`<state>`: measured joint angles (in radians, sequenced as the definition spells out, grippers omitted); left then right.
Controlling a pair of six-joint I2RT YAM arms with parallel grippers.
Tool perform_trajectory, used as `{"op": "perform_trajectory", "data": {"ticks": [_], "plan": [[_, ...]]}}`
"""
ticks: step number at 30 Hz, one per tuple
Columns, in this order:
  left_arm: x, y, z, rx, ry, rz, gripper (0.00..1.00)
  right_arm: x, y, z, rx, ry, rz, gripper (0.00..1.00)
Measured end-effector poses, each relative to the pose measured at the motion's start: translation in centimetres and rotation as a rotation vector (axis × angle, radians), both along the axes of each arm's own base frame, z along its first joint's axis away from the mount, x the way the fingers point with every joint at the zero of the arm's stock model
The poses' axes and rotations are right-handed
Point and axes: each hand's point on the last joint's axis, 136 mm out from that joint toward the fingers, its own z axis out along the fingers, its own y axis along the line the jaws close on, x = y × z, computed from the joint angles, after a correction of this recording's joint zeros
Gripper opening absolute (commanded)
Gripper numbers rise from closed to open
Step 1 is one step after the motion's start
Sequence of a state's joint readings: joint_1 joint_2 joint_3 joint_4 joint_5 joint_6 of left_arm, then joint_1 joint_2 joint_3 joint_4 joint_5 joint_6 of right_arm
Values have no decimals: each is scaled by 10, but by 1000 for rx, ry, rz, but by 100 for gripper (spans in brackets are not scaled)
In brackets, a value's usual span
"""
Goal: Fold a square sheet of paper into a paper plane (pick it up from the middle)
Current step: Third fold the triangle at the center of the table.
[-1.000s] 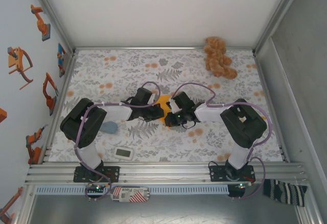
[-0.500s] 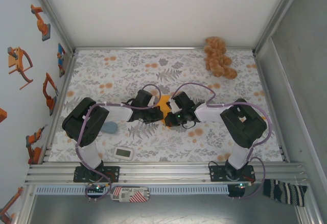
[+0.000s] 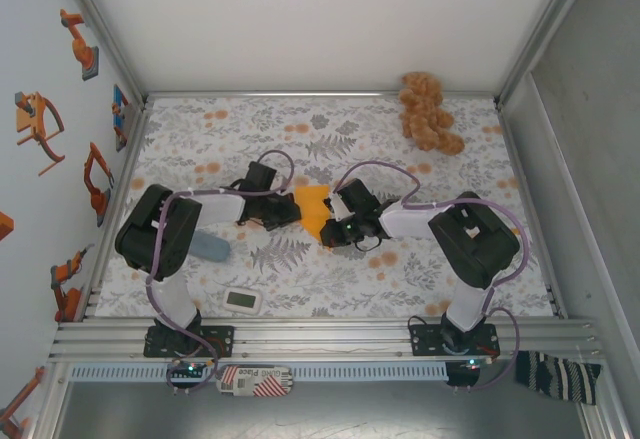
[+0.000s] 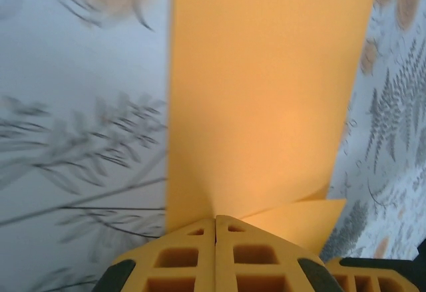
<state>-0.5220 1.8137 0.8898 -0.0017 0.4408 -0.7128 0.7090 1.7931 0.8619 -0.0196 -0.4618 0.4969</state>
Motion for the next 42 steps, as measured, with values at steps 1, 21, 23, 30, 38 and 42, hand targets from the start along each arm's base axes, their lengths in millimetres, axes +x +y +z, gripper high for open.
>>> {"op": "perform_trajectory", "data": {"ticks": [1,21,23,30,38,42], "plan": [[2,4,0,8,4,8,3,0,0,0,0,0,0,0],[31,44,104,-18,-200,211,33,21,6,57,87,-57,-139,15],[23,44,104,-35,-196,230,38,28,10,64,107,-68,-165,19],[-7,34,76,-45,-101,249,46,35,11,38,72,-7,-229,16],[-9,8,53,-109,-18,250,48,39,3,20,17,11,-275,16],[-12,4,39,-106,30,255,49,45,0,20,32,11,-302,17]]}}
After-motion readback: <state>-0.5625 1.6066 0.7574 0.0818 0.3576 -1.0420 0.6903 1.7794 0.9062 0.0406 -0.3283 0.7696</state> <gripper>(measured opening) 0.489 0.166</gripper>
